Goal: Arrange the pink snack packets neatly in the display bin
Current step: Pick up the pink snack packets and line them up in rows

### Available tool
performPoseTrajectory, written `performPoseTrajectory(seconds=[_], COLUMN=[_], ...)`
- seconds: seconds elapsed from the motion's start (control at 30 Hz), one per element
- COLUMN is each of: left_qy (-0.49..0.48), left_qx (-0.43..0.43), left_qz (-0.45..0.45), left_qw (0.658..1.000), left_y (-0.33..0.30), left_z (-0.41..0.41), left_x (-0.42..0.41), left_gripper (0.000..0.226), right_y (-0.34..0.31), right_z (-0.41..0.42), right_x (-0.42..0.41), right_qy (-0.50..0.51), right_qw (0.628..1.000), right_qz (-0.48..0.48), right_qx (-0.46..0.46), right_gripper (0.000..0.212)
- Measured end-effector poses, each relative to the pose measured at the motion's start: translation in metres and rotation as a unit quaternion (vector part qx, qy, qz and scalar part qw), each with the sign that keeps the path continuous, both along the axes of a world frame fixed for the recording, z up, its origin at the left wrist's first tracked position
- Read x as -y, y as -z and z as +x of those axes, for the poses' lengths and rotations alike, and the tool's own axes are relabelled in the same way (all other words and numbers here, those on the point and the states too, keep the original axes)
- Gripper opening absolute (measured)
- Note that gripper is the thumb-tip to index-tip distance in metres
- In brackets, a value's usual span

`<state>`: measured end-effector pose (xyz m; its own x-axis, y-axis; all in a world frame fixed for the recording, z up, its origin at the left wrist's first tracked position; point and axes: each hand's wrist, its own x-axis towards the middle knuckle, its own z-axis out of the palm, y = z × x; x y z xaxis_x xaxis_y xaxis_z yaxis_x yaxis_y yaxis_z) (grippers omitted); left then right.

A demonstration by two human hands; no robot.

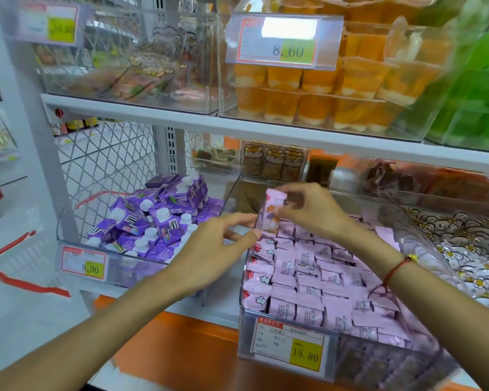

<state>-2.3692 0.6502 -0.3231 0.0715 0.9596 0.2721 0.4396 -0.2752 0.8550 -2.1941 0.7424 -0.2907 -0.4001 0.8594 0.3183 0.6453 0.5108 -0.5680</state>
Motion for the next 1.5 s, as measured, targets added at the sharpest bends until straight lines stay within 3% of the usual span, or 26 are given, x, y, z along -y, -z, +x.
performPoseTrajectory(seconds=[0.2, 0.47, 0.63, 0.73, 0.9, 1.0, 1.3, 1.37, 1.43, 1.5], left_qy=[-0.005, -0.031, -0.072, -0.025, 0.046, 0.044, -0.095, -0.112, -0.115, -0.118], left_qx=[0.002, -0.008, -0.134, -0.254, -0.469, -0.51, -0.454, -0.377, -0.248, -0.127], left_qz=[0.01, -0.012, 0.054, 0.028, -0.039, -0.065, 0.113, 0.129, 0.119, 0.12], left_qw=[1.0, 0.999, 0.987, 0.966, 0.881, 0.856, 0.879, 0.91, 0.955, 0.977], left_y=[0.001, -0.004, -0.03, -0.041, -0.046, -0.047, -0.03, -0.027, -0.026, -0.026], left_z=[0.0, -0.003, 0.003, 0.012, 0.031, 0.039, 0.041, 0.038, 0.036, 0.036], left_x=[-0.001, -0.015, -0.054, -0.085, -0.119, -0.124, -0.115, -0.113, -0.109, -0.101], left_gripper=[0.03, 0.021, 0.02, 0.018, 0.031, 0.028, 0.015, 0.017, 0.015, 0.01], right_y=[0.025, 0.036, 0.034, 0.034, 0.041, 0.044, 0.041, 0.04, 0.041, 0.04], right_z=[0.002, 0.021, 0.029, 0.035, 0.036, 0.034, 0.029, 0.029, 0.028, 0.029], right_x=[-0.001, 0.004, 0.008, 0.009, 0.007, 0.008, 0.001, 0.001, 0.003, 0.003], right_qy=[0.012, -0.071, -0.052, -0.038, -0.036, -0.031, -0.036, -0.036, -0.037, -0.037], right_qw=[0.992, 0.974, 0.991, 0.987, 0.974, 0.974, 0.962, 0.959, 0.959, 0.959], right_qz=[0.048, -0.008, 0.012, 0.013, -0.021, -0.002, -0.034, -0.027, -0.026, -0.03], right_qx=[0.115, 0.214, 0.123, 0.154, 0.225, 0.226, 0.27, 0.278, 0.28, 0.279], right_gripper=[0.019, 0.041, 0.037, 0.038, 0.044, 0.045, 0.047, 0.046, 0.046, 0.046])
